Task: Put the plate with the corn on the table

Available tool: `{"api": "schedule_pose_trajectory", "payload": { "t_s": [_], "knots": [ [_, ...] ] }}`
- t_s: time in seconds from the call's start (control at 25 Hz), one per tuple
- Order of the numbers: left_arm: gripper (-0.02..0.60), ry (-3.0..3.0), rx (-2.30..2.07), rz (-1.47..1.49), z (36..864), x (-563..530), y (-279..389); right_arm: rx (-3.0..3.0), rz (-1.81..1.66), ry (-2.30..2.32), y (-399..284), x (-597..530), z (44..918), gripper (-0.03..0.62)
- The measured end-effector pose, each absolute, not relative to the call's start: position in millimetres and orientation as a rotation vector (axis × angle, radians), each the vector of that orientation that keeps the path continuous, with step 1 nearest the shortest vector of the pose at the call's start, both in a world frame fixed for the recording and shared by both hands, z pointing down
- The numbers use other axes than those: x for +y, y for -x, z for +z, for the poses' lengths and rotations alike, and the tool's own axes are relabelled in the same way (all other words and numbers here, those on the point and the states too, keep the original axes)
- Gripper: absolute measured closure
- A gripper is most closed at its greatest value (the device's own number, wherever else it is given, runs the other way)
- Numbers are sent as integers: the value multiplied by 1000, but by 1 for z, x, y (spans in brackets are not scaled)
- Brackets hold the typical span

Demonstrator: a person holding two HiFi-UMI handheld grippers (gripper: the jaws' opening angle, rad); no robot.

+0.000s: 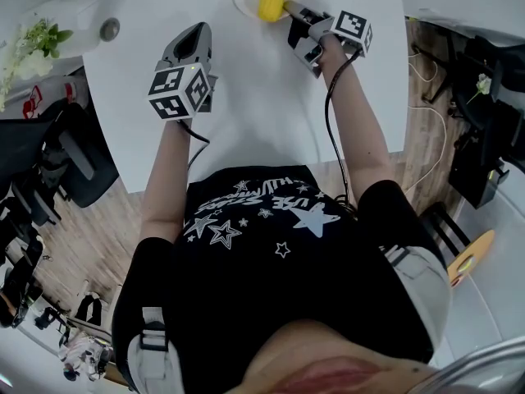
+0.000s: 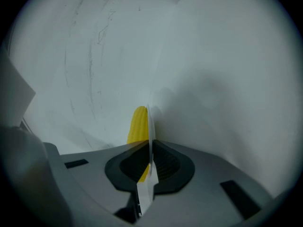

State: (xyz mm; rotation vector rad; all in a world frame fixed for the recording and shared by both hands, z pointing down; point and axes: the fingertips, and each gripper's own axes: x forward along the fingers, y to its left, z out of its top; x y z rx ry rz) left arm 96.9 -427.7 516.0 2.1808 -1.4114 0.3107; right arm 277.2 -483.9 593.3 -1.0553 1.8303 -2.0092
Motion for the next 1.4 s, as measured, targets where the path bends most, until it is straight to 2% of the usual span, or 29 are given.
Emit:
{"api": "schedule_pose_trajectory", "payload": {
  "t_s": [0.44, 1.4],
  "knots": [
    [574, -2181, -1400, 329, 521, -419, -101, 1961, -1991, 1276, -272, -488, 598, 569],
    [574, -2153, -1429, 343, 524, -405, -88, 2504, -1679, 1819, -275, -494, 597, 461]
  ]
}}
